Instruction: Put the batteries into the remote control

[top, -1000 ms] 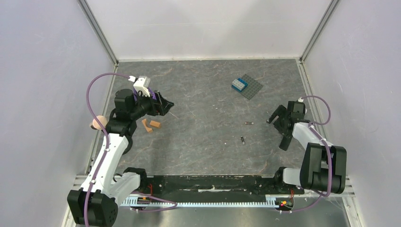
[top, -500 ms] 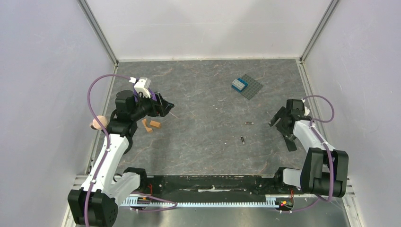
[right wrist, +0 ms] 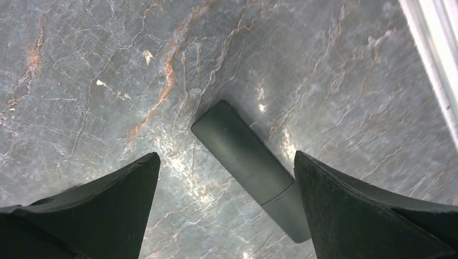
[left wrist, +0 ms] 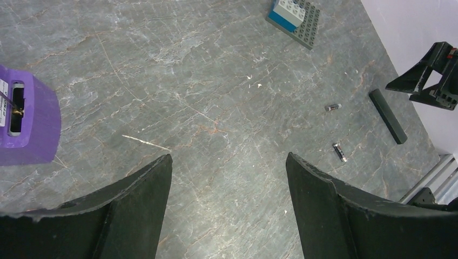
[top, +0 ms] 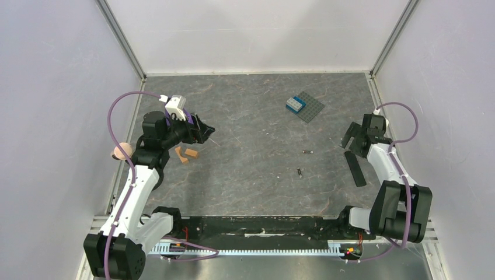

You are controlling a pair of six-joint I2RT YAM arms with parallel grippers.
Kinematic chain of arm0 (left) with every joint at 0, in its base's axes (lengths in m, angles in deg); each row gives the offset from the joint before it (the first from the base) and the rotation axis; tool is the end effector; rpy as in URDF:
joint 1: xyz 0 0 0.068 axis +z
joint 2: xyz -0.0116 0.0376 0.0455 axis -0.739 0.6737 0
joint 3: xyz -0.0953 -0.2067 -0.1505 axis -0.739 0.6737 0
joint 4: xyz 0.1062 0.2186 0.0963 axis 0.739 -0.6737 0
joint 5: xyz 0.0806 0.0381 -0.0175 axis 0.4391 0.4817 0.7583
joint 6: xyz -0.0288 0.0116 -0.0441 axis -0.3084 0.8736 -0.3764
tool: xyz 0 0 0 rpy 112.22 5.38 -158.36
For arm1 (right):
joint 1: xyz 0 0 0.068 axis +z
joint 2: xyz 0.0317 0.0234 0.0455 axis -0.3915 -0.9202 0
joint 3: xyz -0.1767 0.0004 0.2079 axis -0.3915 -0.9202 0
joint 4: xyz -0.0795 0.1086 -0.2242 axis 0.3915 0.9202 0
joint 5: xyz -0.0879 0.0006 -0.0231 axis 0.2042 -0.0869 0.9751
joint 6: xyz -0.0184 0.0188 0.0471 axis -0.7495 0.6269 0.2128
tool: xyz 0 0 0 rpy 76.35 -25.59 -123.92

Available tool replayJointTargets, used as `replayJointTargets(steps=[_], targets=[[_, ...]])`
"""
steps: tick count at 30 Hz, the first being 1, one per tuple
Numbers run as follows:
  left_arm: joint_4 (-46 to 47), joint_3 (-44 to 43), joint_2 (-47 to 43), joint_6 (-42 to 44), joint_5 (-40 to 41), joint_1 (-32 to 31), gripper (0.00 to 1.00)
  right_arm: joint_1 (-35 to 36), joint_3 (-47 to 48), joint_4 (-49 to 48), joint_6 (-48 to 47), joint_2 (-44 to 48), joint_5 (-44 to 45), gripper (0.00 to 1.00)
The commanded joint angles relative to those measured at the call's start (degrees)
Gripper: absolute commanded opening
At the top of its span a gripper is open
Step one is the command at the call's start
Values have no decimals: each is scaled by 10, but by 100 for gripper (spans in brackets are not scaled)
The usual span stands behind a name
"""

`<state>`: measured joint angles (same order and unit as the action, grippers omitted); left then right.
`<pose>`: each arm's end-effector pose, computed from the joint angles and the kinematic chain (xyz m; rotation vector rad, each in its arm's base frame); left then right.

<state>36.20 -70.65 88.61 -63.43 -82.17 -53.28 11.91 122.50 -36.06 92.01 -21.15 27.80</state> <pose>0.2106 -0.0373 0.3062 0.1706 1.9732 -0.6964 0.2416 -0.0546 0.2072 0.8451 2.3712 -0.1564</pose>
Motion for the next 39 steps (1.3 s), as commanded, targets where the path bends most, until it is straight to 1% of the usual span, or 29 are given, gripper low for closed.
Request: replayJointTargets(steps=[1,3,6,9,15,18,19,21,23,24,28,34,39], targets=[[15,-6,-1,-12,3,-1,82,-11,-2,-55,-116,-9,-48,97],[15,-9,2,-10,3,-1,82,-12,-3,-56,-149,-29,-71,97],[11,-13,3,-5,4,-2,82,-11,-4,-43,-165,-56,-83,97],[9,-14,1,-3,4,-1,83,-11,-10,-42,-148,-73,-87,96],[10,-7,-4,-5,2,-1,82,-11,-39,-38,-130,-84,-51,95],[8,-3,-7,-5,2,-1,82,-12,-51,-32,-101,-88,-55,93],[8,-1,-9,-5,2,-1,82,-11,-53,-28,-91,-89,-57,92],[8,3,-13,-7,2,-1,82,-11,-57,-17,-68,-96,-60,84],[9,8,-17,-10,2,-1,82,-10,-68,-17,-49,-95,-62,75],[9,10,-19,-11,2,-1,82,-9,-74,-17,-39,-93,-61,69],[9,18,-28,-16,2,-2,82,-5,-94,-27,-6,-78,-73,52],[9,22,-37,-31,-4,-2,82,16,-109,-47,27,-65,-86,36],[14,20,-31,-66,-39,-1,82,41,-110,-74,33,-42,-108,28]])
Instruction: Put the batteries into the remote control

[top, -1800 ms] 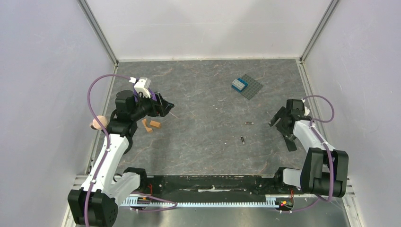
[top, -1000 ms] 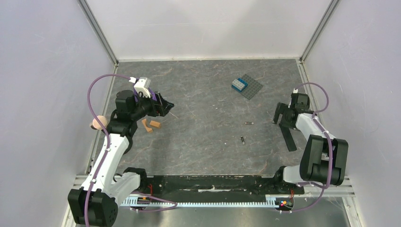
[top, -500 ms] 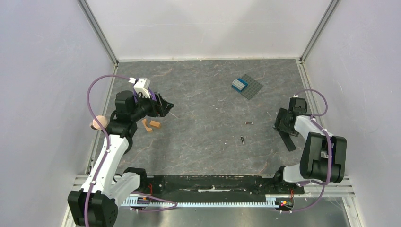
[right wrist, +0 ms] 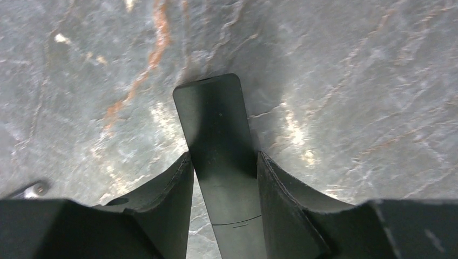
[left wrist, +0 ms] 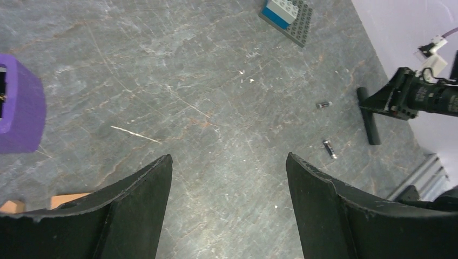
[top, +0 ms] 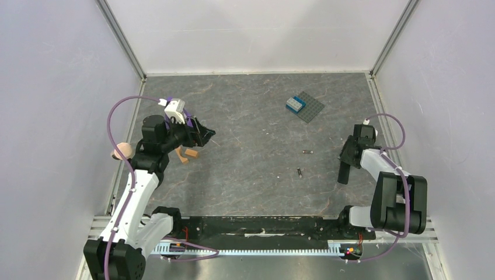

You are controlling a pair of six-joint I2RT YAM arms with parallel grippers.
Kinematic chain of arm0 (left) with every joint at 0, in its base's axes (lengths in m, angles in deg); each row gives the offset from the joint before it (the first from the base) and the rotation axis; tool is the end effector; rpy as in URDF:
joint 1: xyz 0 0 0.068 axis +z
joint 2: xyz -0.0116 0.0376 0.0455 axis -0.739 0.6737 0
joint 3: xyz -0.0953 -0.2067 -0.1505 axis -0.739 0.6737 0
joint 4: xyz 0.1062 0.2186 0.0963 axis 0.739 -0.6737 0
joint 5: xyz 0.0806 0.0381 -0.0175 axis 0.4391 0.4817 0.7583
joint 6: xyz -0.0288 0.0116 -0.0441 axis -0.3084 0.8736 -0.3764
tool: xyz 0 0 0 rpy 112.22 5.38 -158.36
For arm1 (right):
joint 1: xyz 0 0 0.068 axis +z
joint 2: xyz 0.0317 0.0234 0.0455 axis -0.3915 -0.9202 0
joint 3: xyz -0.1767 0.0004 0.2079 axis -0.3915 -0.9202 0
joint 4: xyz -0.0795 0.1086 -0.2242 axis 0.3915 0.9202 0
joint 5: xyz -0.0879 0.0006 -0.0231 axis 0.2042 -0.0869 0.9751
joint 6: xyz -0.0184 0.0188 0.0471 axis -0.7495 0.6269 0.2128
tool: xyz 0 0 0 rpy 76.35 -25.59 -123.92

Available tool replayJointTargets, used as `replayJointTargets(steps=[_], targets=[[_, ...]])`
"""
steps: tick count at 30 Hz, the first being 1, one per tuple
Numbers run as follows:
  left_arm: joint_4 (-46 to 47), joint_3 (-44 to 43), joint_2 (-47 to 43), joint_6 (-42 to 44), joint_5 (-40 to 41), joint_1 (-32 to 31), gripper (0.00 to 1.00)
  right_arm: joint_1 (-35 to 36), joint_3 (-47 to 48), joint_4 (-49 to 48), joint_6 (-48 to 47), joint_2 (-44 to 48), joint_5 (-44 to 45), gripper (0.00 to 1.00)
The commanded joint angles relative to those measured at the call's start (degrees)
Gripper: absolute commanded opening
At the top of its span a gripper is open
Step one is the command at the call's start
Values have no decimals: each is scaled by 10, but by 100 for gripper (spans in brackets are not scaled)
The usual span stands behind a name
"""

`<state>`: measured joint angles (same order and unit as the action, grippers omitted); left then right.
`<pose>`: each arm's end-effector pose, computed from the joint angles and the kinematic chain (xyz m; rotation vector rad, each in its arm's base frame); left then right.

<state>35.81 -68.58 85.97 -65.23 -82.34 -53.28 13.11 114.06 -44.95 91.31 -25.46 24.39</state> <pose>0.2009 -0.0364 0.3016 0.1428 1.9763 -0.7192 0.2351 -0.0461 0.1562 0.8005 2.4656 -0.0919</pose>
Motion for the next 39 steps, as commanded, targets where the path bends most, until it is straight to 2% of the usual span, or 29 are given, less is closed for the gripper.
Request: replayJointTargets(steps=[1,10,14,20,25,31,34,39], targets=[[28,1,-1,-61,-51,-1,82,35,-25,8,39,10,-78,27],[114,31,30,-163,-127,-3,82,97,-9,-52,15,80,-148,25],[146,39,50,-195,-141,-10,82,148,-8,-84,10,113,-181,25],[217,50,96,-257,-127,-78,82,252,15,-123,18,137,-200,25],[256,49,145,-301,-54,-160,78,366,22,-192,33,126,-194,25],[292,47,208,-317,-40,-203,71,494,43,-245,33,70,-158,25],[297,53,218,-309,-32,-214,69,538,62,-259,34,42,-146,25],[339,90,234,-343,-29,-229,69,572,80,-287,55,12,-164,25]])
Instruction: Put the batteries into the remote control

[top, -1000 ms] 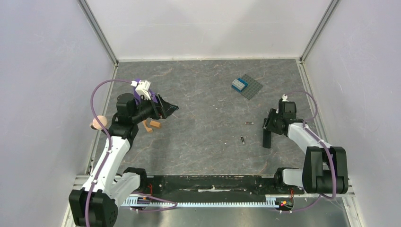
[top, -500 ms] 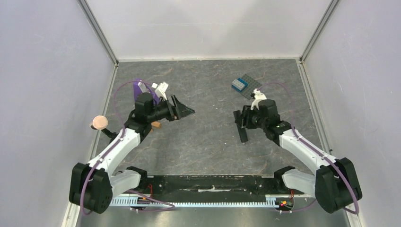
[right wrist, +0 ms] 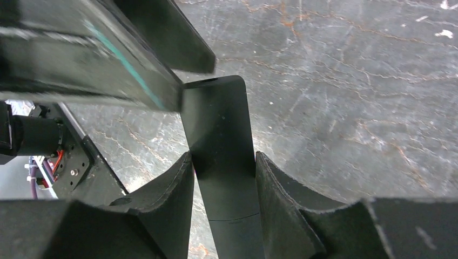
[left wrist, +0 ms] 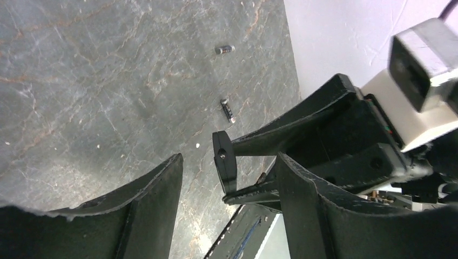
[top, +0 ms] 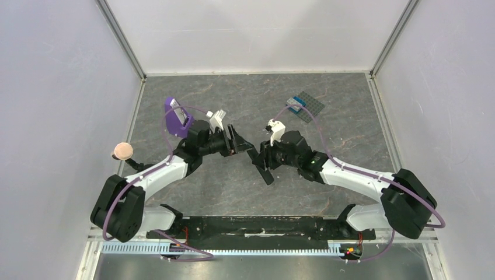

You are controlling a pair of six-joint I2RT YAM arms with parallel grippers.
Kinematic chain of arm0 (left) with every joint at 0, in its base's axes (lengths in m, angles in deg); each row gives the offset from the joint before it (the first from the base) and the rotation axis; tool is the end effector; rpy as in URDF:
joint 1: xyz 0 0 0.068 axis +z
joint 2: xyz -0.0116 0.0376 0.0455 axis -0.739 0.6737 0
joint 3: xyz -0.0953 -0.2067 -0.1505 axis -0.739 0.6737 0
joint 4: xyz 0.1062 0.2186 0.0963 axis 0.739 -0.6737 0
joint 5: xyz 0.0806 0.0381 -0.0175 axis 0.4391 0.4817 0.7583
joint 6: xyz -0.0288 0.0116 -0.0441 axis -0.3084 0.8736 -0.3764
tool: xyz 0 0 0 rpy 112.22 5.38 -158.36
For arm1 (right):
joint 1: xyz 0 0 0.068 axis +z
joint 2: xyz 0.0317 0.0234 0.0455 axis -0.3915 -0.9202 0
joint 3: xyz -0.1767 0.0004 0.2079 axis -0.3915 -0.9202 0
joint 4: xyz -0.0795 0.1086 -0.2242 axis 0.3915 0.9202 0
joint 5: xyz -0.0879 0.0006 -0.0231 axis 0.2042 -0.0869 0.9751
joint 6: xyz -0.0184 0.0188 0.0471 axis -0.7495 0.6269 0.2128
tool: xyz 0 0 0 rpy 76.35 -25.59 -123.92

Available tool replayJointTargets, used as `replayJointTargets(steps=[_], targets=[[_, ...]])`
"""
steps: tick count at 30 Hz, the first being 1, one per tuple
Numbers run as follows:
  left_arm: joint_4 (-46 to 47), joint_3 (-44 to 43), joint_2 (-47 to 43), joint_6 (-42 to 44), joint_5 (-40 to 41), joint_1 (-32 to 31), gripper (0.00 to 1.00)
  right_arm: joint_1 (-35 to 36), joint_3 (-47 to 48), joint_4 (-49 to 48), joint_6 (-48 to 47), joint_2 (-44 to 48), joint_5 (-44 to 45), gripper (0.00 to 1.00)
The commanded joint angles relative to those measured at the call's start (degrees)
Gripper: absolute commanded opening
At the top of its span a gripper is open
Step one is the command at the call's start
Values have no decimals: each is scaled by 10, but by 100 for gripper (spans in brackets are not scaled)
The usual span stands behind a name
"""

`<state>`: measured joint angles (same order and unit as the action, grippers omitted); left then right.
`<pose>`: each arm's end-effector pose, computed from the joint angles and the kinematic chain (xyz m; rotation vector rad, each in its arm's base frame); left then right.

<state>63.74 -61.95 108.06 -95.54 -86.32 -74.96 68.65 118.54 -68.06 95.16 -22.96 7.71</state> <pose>0.2323 -0.1410 0.2243 0.0398 2.1797 -1.3351 0.1926 0.2046 0.2219 -0.4421 2.1685 0.9105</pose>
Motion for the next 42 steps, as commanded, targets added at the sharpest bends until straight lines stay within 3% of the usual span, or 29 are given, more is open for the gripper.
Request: replayJointTargets(steps=[1,5,8,12,14,15,20,23,28,34,42], targets=[[66,30,14,-44,11,-18,68,21,38,-59,17,-16,2,25],[67,47,11,-59,42,-36,59,36,48,-65,12,-27,3,25],[67,49,14,-68,52,-41,43,46,49,-65,6,-33,10,25],[67,51,14,-81,57,-44,13,54,49,-65,3,-42,23,26],[67,53,11,-86,59,-45,2,57,55,-55,1,-50,31,30],[65,54,8,-88,61,-45,2,58,60,-44,-1,-52,38,35],[8,35,-37,-63,84,-45,2,58,70,-2,-6,-12,57,81],[-45,12,-74,-39,104,-44,2,56,53,1,20,40,53,95],[-120,-39,-148,-38,129,-43,2,53,15,-12,135,117,57,97],[-164,-95,-218,-111,163,-42,2,52,-51,-146,327,177,70,95],[-94,-86,-250,-229,151,-42,2,52,-43,-188,390,174,84,84]])
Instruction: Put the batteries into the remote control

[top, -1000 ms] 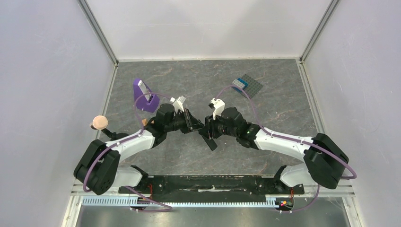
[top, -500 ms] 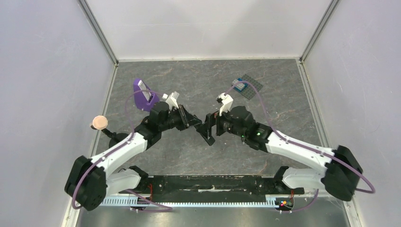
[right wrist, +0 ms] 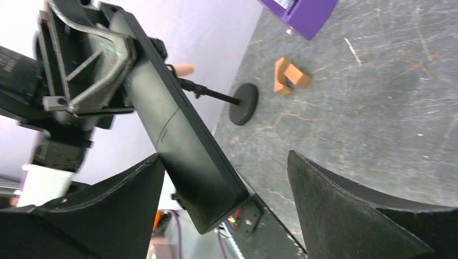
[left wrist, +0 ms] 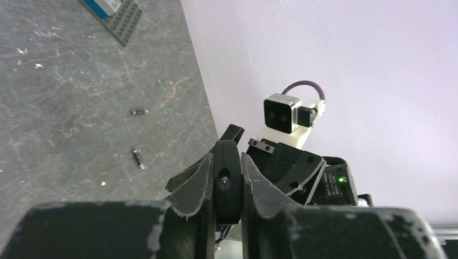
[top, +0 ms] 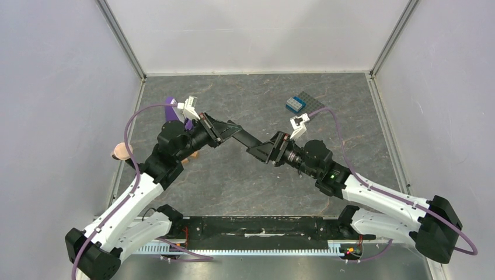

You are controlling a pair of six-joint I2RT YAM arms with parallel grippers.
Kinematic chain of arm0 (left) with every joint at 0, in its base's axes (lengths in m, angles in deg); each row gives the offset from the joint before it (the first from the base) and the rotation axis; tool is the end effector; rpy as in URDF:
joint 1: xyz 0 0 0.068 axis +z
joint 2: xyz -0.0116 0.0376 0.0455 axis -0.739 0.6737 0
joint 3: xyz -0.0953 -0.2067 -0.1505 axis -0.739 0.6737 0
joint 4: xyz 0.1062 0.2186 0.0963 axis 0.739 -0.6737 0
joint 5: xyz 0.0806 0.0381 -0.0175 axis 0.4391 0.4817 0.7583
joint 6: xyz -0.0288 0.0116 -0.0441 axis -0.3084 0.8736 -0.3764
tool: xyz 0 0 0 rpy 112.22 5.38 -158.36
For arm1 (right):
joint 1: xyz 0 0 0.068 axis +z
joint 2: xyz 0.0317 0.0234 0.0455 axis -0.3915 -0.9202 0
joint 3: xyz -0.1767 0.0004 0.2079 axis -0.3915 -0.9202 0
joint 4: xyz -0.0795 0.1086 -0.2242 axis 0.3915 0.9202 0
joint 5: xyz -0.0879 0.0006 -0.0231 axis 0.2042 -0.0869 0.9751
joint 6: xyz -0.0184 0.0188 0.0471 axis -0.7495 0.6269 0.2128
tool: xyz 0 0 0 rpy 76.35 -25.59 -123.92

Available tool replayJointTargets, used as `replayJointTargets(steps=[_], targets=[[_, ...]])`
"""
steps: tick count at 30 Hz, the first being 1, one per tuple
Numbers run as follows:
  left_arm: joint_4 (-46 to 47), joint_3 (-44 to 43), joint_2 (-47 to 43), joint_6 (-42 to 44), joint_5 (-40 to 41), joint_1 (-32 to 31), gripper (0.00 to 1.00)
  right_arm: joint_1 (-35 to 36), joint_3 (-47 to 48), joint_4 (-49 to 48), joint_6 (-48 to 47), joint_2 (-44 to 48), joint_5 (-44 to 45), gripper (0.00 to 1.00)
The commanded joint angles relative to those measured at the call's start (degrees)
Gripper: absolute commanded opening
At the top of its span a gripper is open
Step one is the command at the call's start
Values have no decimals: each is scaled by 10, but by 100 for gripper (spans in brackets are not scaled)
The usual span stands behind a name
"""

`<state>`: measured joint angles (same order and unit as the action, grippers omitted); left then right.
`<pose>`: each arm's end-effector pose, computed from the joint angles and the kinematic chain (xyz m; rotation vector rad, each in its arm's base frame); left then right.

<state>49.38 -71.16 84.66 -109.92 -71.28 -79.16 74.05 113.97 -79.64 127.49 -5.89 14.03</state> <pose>0.1710 -0.1167 0.3457 -0.2286 1.8559 -1.4159 0.1483 0.1856 0.2869 0.1123 1.8905 1.4506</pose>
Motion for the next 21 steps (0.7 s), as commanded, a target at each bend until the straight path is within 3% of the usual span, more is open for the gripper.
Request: replayJointTargets(steps=[1,3,6,9,12,15,18,21], targets=[[59,11,-19,-100,3,0,2,-2,-11,-105,77,8,21,83],[72,20,-26,-117,3,0,2,-2,-39,-180,102,16,19,81],[79,30,-39,-136,12,0,2,-4,-43,-217,112,16,9,74],[121,54,-48,-179,19,0,2,-5,-44,-238,143,9,-1,54],[148,71,-54,-202,14,0,2,-5,-53,-294,169,-4,-11,46],[159,86,-65,-210,16,0,3,-6,-51,-310,177,-15,-21,30],[165,95,-76,-208,15,0,29,-8,-48,-310,178,-25,-43,15],[168,98,-81,-200,9,0,50,-9,-58,-325,181,-35,-54,9]])
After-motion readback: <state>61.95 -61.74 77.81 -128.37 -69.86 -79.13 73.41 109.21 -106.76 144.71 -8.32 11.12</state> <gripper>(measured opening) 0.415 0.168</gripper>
